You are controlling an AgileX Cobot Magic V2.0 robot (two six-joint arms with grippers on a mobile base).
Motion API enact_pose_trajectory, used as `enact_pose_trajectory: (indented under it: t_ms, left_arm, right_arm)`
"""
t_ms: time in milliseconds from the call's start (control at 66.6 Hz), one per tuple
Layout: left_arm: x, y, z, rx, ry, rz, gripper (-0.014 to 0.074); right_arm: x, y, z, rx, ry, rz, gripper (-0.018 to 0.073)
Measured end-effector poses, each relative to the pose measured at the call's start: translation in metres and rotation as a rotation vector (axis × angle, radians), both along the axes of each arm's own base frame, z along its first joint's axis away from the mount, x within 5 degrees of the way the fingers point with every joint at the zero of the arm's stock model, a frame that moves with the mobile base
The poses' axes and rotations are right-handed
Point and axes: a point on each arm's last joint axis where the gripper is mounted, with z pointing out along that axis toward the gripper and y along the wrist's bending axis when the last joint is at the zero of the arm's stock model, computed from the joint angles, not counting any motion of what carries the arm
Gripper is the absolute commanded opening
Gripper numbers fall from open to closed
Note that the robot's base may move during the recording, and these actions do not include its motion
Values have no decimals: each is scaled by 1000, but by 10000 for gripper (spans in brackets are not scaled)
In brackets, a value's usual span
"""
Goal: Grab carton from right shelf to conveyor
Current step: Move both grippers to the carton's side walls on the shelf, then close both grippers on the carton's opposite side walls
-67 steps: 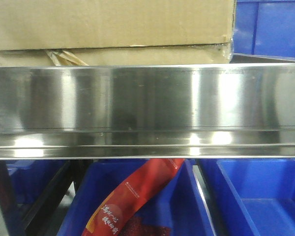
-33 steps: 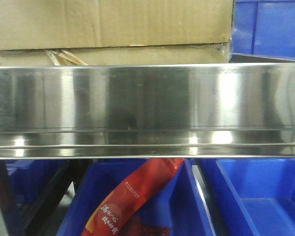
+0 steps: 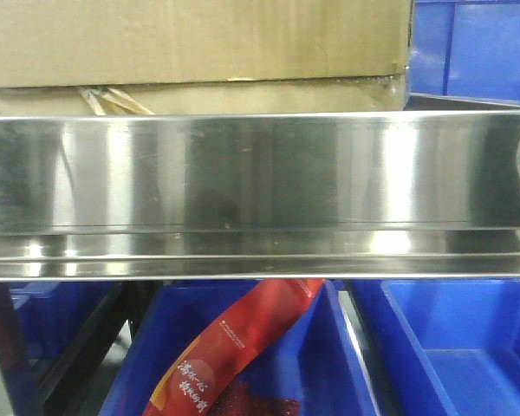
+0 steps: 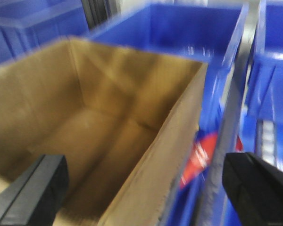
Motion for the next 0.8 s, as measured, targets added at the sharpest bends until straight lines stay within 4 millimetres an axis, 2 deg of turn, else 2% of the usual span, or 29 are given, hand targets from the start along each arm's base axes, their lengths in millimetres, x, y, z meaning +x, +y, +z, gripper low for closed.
enact_pose_trajectory:
  t_ms: [165,376,511,616,796]
  left_arm:
    - [21,3,3,-10,56,39,354]
    - [44,17,0,-33,87,92,354]
    - [62,15,-10,-29,119,91,354]
    - [67,14,-14,-34,135,96,354]
    - [75,12,-18,-47,145,98,354]
  right_arm:
    - [28,11,4,-20,92,-13,559]
    - [49,31,3,-18,121,15,559]
    - [69,45,-16,-26,185,3,559]
    - [84,46,-31,-69,218,-45,559]
    - [96,47,-44,-108,238,-87,559]
